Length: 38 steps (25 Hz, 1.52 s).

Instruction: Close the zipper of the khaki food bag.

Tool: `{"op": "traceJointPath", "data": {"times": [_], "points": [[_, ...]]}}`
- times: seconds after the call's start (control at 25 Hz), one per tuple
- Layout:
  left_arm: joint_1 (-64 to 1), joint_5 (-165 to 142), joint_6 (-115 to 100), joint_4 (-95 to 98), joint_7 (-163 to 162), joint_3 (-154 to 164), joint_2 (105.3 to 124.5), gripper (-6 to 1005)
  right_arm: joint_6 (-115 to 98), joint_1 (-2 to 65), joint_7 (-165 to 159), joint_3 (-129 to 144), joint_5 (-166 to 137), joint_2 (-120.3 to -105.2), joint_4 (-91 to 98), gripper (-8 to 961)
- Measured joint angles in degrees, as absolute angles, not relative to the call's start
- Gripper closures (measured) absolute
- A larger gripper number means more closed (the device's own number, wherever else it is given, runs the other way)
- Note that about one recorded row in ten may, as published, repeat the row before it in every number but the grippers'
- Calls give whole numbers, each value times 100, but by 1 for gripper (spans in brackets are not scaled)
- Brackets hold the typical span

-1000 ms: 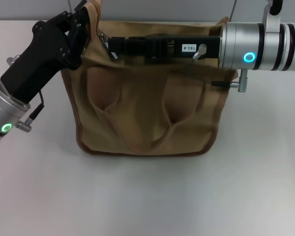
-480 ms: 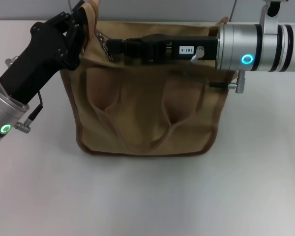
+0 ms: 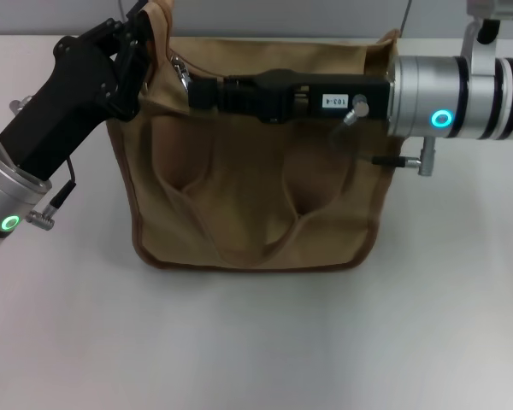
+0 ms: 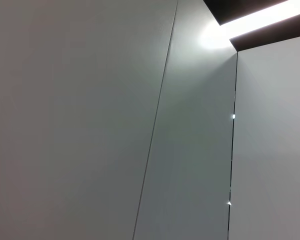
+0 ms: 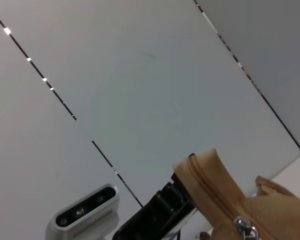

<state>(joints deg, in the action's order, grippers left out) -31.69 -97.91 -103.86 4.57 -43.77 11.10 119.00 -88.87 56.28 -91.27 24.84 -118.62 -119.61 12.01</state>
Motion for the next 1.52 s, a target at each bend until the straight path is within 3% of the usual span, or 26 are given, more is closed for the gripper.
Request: {"op": "traceJointPath", "data": {"times": [0.2,0.6,0.8,1.32,1.52], "points": [[-3184,-9793,-10394,457,-4377,1125,11900,967,-8919,5519,-9074,2431,-11852,-11961,1220,805],[-3291,-9820,-10408,456,-4377,1134,11900,966,-8842,5627,-9137,2465,-11846,-11953,1223,376],[-3338,-9828,-10408,450,-4377,1134,11900,966,-8660,5657,-9155,2462,-11845,-11957,1208,328],[-3393,-9824,-10326,448,-4370,1133,11909,965,-8881,5695,-9276,2469,-11589,-11962,1205,328],[-3393,-9825,-10299,446,-4365,1134,11909,964,-8753,5707,-9271,2489,-11589,-11962,1197,382]]}}
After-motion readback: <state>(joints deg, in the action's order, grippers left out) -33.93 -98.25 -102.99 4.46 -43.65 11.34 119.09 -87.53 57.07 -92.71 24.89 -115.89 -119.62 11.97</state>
